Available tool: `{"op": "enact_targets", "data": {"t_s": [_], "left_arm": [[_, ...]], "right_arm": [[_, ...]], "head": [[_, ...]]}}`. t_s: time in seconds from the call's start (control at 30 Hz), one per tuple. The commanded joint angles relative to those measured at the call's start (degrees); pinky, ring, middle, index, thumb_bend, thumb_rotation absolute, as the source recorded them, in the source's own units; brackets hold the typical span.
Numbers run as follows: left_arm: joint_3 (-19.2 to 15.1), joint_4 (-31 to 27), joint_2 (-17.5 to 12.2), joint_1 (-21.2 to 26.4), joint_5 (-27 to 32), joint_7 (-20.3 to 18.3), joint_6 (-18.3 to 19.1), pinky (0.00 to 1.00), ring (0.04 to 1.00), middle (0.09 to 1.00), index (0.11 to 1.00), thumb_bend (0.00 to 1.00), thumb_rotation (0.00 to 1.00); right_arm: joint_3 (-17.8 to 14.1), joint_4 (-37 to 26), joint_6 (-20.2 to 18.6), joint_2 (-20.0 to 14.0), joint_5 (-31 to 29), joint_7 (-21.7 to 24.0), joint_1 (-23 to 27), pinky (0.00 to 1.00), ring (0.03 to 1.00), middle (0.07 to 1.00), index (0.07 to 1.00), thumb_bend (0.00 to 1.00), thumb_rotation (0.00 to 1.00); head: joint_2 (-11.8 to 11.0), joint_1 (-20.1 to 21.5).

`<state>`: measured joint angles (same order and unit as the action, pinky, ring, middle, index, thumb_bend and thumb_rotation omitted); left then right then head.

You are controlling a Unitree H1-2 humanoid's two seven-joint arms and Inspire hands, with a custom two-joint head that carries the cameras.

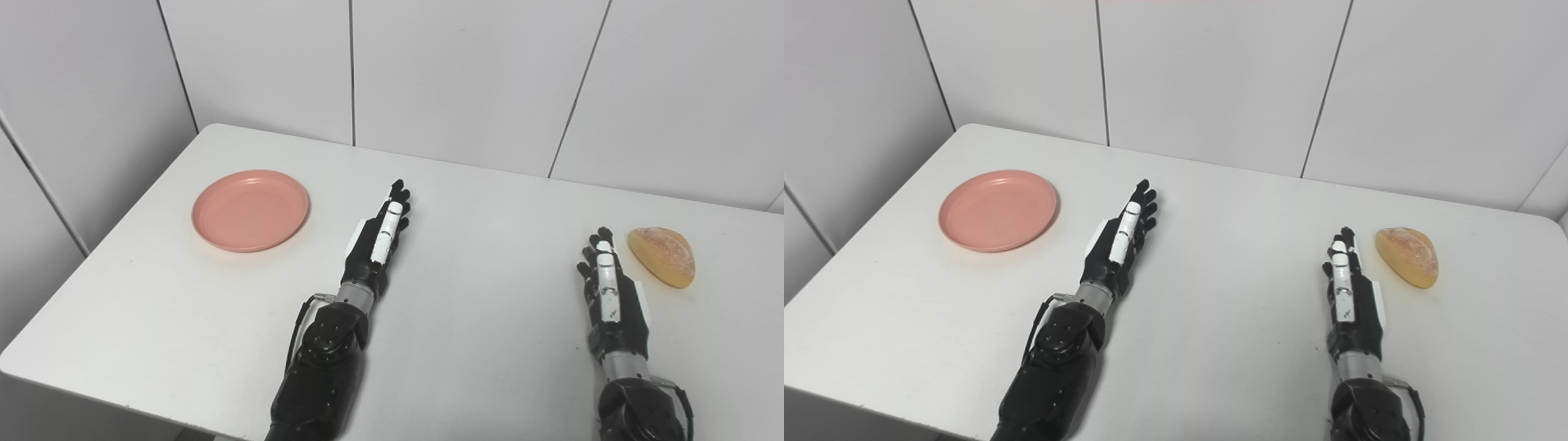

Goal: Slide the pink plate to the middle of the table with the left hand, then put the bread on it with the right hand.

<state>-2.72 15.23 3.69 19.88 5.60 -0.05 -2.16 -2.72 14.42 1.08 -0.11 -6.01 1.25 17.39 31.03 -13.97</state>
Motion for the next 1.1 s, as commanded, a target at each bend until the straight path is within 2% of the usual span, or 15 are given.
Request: {"op": "enact_targets", "data": {"t_s": [0.0, 0.1, 0.2, 0.47, 0.77, 0.87, 1.07], "left_arm": [[-1.3, -2.0, 0.0, 3.6, 0.3, 1.5, -3.0, 1.00, 1.000, 1.000, 0.995, 0.52, 1.00], [-3.5, -1.7, 0.4, 4.7, 1.9, 2.6, -3.1, 1.00, 1.000, 0.984, 0.972, 0.56, 1.00], [-5.4, -1.1, 0.0, 5.7, 3.3, 3.1, -4.2, 1.00, 0.988, 0.973, 0.960, 0.56, 1.00], [-9.4, 0.1, -1.5, 7.8, 5.1, 5.5, -7.5, 0.93, 0.904, 0.894, 0.882, 0.59, 1.00], [-12.0, -1.2, -4.3, 8.9, 4.1, 8.5, -6.2, 0.83, 0.836, 0.829, 0.818, 0.62, 1.00], [-13.2, -0.6, -5.9, 9.4, 2.8, 10.5, -7.5, 0.79, 0.799, 0.791, 0.778, 0.63, 1.00], [-14.2, -0.3, -8.1, 9.6, 0.7, 13.2, -9.8, 0.76, 0.771, 0.760, 0.744, 0.62, 1.00]], "right_arm": [[-0.3, -0.2, 3.5, -0.5, -0.6, 1.0, 1.3, 1.00, 0.991, 0.994, 0.999, 0.66, 0.95], [-0.5, 0.9, 4.3, -1.0, -1.5, 2.0, 1.4, 1.00, 0.999, 1.000, 1.000, 0.69, 0.94], [-0.7, 1.2, 3.3, -1.2, -2.3, 2.5, 1.4, 1.00, 1.000, 1.000, 0.998, 0.74, 0.92], [-0.8, 2.3, 4.5, -1.7, -2.9, 3.7, 1.4, 1.00, 1.000, 1.000, 0.999, 0.73, 0.93], [-0.8, 3.5, 4.9, -2.0, -3.0, 4.1, 1.9, 1.00, 1.000, 1.000, 1.000, 0.74, 0.93], [-0.8, 3.5, 5.0, -2.1, -2.9, 4.0, 1.8, 1.00, 1.000, 1.000, 1.000, 0.73, 0.93], [-1.3, 4.5, 5.4, -2.3, -3.7, 4.6, 2.1, 1.00, 1.000, 1.000, 1.000, 0.76, 0.91]], "head": [[-0.2, -0.5], [-1.0, -1.0], [-1.9, -1.3], [-2.3, -3.0], [-2.7, -3.7], [-2.9, -4.2], [-3.0, -5.4]]}}
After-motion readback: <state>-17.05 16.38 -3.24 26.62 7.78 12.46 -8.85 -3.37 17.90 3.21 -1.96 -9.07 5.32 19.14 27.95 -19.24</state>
